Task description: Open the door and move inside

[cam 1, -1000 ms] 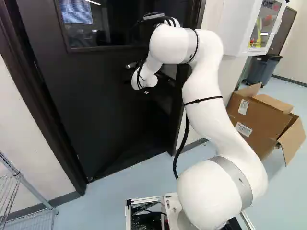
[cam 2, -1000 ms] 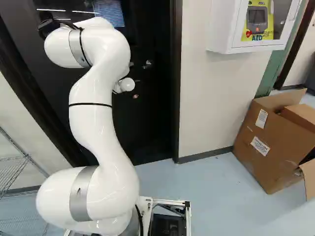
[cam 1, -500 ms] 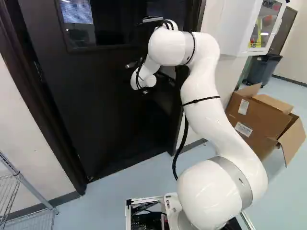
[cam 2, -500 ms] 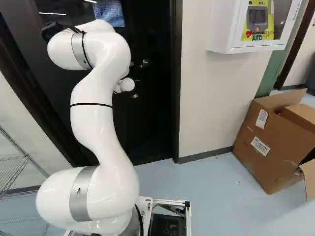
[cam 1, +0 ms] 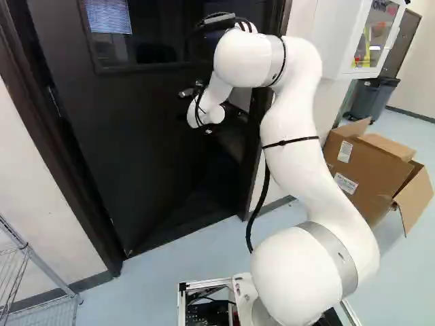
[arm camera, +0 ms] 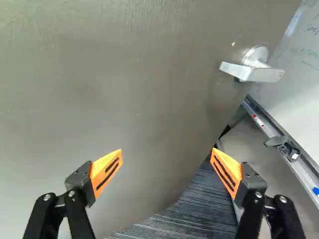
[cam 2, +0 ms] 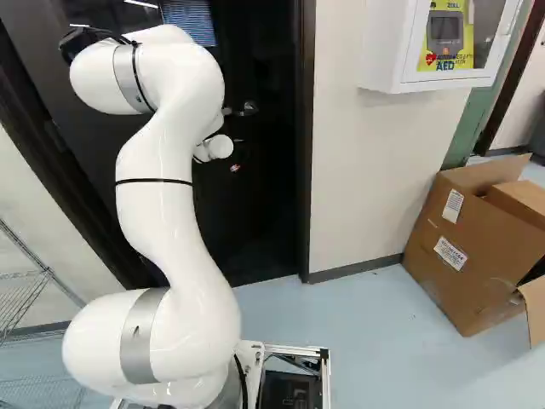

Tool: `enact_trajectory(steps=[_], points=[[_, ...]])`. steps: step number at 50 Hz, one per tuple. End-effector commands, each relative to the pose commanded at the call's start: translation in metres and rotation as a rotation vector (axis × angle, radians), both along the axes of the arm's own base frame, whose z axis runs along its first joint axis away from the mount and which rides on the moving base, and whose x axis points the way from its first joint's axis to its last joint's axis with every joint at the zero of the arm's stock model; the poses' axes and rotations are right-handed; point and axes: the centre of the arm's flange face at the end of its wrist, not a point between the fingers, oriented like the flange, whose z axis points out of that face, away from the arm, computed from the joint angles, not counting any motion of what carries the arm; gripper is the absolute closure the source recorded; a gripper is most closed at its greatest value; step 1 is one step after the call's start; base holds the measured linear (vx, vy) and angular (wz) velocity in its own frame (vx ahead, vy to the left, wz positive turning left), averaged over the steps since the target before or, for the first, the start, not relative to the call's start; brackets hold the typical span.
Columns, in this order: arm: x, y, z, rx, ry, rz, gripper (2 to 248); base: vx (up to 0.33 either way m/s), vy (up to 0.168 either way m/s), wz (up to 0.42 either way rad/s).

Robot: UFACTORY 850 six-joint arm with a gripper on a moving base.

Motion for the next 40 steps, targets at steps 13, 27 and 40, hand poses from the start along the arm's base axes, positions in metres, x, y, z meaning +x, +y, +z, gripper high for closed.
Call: enact_trajectory(steps=[13,27,40], points=[[-0.025,-0.009,0.005,-0.004,0.022,-0.006,3,0.0,0.0,0.0],[-0.053,-0.018,0.009,-0.008,0.043,-0.011,3,0.0,0.0,0.0],[-0.079,-0.026,0.012,-0.012,0.061,-0.016,3,0.0,0.0,0.0]])
